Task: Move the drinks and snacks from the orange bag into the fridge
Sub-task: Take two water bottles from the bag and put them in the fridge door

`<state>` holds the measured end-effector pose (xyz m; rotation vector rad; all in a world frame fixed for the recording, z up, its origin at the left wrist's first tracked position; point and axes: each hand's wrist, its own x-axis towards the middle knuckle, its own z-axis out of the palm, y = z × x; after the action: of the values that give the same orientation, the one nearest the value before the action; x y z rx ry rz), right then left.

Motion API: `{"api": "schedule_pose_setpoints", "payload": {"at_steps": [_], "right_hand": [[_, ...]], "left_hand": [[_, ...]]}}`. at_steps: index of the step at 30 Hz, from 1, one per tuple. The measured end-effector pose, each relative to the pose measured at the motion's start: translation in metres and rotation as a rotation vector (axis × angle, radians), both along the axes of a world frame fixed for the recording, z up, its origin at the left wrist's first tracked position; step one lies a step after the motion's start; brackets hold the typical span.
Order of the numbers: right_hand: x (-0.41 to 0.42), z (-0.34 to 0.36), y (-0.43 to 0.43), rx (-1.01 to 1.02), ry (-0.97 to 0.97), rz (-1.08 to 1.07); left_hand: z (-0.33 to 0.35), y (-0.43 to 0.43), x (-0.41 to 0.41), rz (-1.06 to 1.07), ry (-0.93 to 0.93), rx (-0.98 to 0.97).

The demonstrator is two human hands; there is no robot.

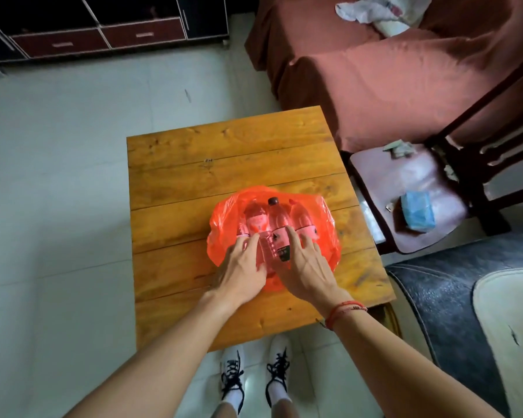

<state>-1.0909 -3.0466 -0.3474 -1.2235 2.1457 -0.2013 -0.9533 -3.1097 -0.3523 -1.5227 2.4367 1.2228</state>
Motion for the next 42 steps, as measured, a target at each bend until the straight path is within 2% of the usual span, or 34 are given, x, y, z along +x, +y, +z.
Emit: {"api": "schedule_pose_setpoints", "payload": {"at_steps": [7, 11, 18, 21, 26, 30, 36, 42], "right_hand": [[-0.003, -0.053, -0.028, -0.018, -0.205, -0.007], [-0.007, -0.077, -0.041, -0.005, -0.282, 0.001], [-0.006, -0.097, -0.057, 0.046, -0.376, -0.142], [-0.004, -0.104, -0.062, 0.062, -0.385, -0.17], [0.001, -0.121, -0.074, 0.083, -0.351, -0.146], [0.007, -0.137, -0.077, 0.105, -0.316, -0.178], [0.012, -0.149, -0.079, 0.094, -0.274, -0.218], [0.011, -0.142, -0.081, 0.124, -0.279, -0.251]], "left_hand": [[-0.048, -0.026, -0.03, 0.177, -0.033, 0.175], [-0.071, -0.034, -0.034, 0.246, -0.125, 0.236], [-0.093, -0.045, -0.032, 0.394, -0.276, 0.276], [-0.103, -0.048, -0.031, 0.462, -0.245, 0.254], [-0.118, -0.053, -0.033, 0.56, -0.19, 0.333], [-0.127, -0.052, -0.036, 0.572, -0.109, 0.5], [-0.139, -0.054, -0.034, 0.535, -0.127, 0.554], [-0.135, -0.054, -0.031, 0.541, -0.094, 0.529]]}}
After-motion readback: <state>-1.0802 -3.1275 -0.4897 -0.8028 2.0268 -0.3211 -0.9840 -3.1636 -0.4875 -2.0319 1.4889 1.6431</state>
